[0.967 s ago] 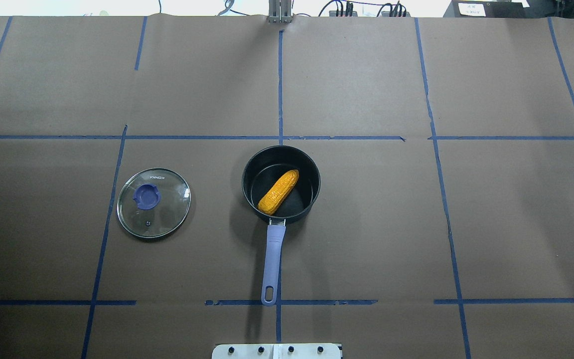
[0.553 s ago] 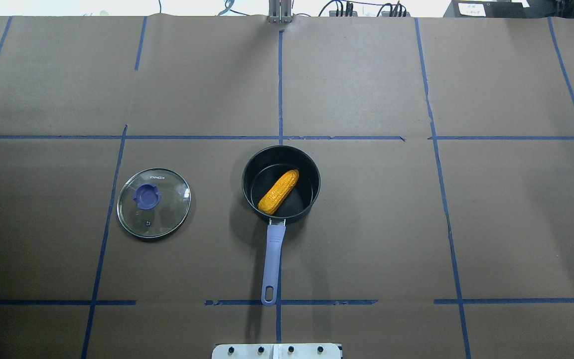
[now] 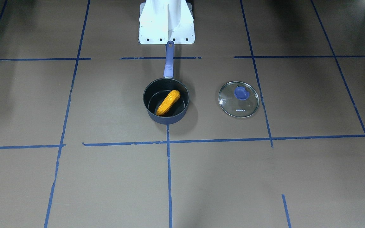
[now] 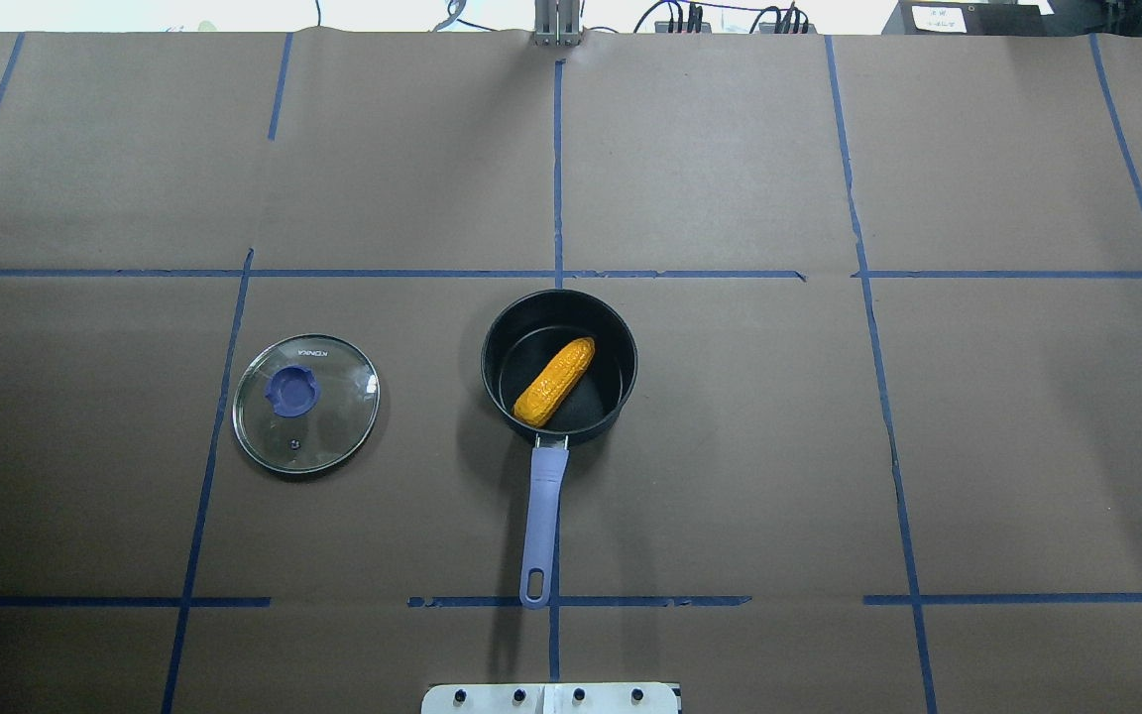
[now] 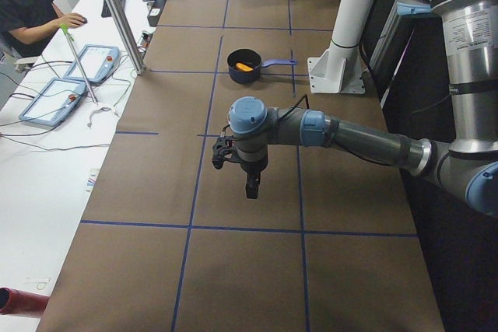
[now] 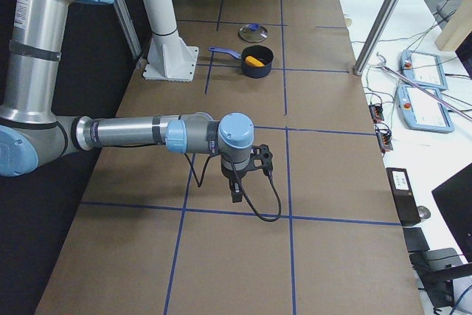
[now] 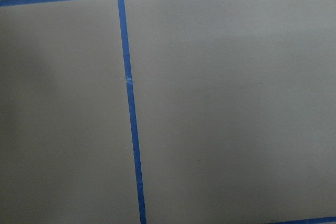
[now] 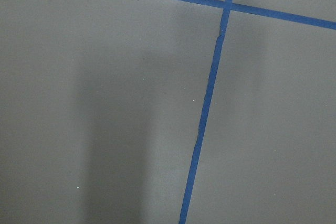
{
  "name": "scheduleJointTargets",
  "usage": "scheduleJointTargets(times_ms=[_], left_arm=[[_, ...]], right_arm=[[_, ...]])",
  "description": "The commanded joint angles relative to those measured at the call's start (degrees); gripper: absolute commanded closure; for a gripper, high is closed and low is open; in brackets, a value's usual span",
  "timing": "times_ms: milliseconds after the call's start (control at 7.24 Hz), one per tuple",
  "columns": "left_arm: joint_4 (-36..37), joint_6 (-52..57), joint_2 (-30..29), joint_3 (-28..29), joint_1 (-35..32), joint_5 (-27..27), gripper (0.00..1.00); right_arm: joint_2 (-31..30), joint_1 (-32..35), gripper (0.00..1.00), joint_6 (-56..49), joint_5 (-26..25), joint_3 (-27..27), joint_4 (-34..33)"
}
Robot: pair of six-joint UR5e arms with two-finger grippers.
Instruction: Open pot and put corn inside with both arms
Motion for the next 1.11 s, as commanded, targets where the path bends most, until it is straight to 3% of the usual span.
scheduleJointTargets(times_ms=[0, 276, 967], left_arm=[[0.0, 2.5, -0.1, 2.3, -1.2, 0.1, 0.00], [0.1, 5.6, -0.1, 5.5, -4.5, -0.1, 0.00], [-0.1, 4.9, 0.7, 7.2, -4.6, -0.2, 0.00]], right_arm=[[0.2, -0.1, 0.00, 0.6, 0.0, -0.3, 0.2], [0.2, -0.1, 0.00, 0.6, 0.1, -0.2, 0.2], [0.2, -0.1, 0.00, 0.6, 0.2, 0.2, 0.5]])
